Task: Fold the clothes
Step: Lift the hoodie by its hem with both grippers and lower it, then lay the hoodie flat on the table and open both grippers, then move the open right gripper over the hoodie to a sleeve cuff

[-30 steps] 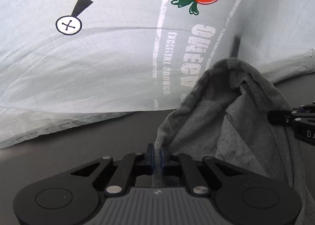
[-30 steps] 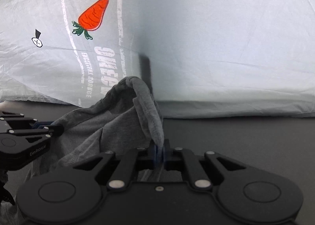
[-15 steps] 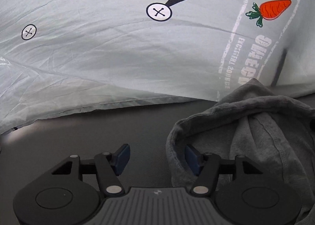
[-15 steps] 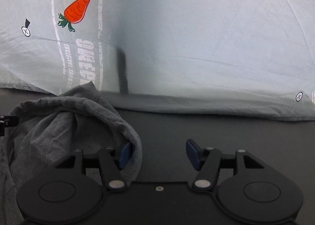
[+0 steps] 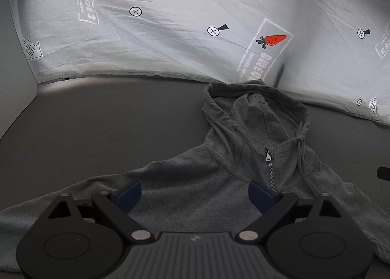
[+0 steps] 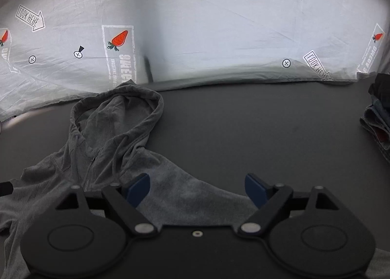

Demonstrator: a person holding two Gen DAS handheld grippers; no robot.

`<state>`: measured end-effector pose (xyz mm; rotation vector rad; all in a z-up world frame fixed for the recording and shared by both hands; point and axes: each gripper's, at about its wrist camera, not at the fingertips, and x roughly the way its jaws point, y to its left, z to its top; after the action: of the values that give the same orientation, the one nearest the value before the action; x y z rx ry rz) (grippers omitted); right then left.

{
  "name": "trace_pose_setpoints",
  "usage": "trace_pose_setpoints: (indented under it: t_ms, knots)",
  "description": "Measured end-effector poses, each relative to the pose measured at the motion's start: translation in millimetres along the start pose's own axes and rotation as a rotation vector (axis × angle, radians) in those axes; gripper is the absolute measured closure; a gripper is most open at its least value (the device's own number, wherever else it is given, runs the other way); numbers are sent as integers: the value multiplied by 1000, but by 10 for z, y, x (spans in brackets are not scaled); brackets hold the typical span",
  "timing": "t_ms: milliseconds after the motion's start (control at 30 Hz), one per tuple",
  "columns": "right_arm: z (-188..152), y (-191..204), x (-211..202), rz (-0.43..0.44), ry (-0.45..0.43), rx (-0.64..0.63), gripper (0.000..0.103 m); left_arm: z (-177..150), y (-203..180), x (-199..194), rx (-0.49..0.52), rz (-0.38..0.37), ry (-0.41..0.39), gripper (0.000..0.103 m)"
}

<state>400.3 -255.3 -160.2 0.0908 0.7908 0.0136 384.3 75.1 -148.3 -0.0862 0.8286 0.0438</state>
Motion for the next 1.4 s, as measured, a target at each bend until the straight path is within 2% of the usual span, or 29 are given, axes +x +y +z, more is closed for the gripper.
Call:
trace_pose_setpoints:
  t_ms: [33, 67, 133, 233, 333, 433, 467, 500, 533, 567, 733, 867, 1000, 1100, 1167, 1233, 1333, 1400]
  knots:
    - [-176, 3, -107, 7, 15, -6, 27, -147, 1, -94, 0, -10, 15, 8]
    - [-335, 27, -183, 23, 35, -31, 41, -313, -4, -190, 1, -27, 35, 8]
    - [-672, 117, -347, 24, 74, -149, 56, -574, -31, -314, 12, -56, 72, 8]
    - [-981, 287, -385, -17, 100, -330, 59, -862, -92, -393, 68, -76, 112, 8]
    - [-1069, 320, -275, -34, 120, -395, 57, -1102, -137, -414, 109, -85, 155, 8]
    - [-1145, 346, -168, -48, 136, -448, 56, -1342, -126, -398, 109, -76, 213, 8]
    - [-1119, 330, -145, -36, 132, -422, 58, -1417, -108, -396, 102, -65, 227, 8]
    - [-1076, 296, -126, -15, 145, -384, 66, -1483, -79, -404, 90, -59, 239, 8]
    - [-1043, 259, -141, 3, 152, -352, 87, -1530, -46, -418, 76, -58, 248, 8]
    - [-1028, 250, -162, 4, 155, -340, 93, -1567, -12, -432, 62, -59, 253, 8]
    - [-993, 354, -474, -9, 98, -364, 95, -1617, 115, -489, 6, -82, 248, 8]
    - [-903, 414, -723, 124, 84, -228, 95, -1610, 133, -462, -10, -109, 255, 0]
    - [-859, 478, -829, 354, 111, 59, 94, -1592, 82, -427, 24, -101, 274, 0]
    - [-954, 564, -770, 424, 162, 209, 91, -1589, 44, -407, 56, -95, 285, 0]
    - [-1025, 644, -763, 370, 176, 201, 80, -1592, 27, -402, 77, -95, 289, 0]
    - [-1089, 621, -844, 331, 164, 206, 75, -1613, 6, -402, 114, -98, 291, 0]
    - [-1177, 485, -985, 295, 131, 263, 41, -1668, -42, -415, 180, -92, 283, 0]
    - [-1260, 353, -1102, 270, 115, 320, 35, -1700, -87, -414, 211, -73, 277, 0]
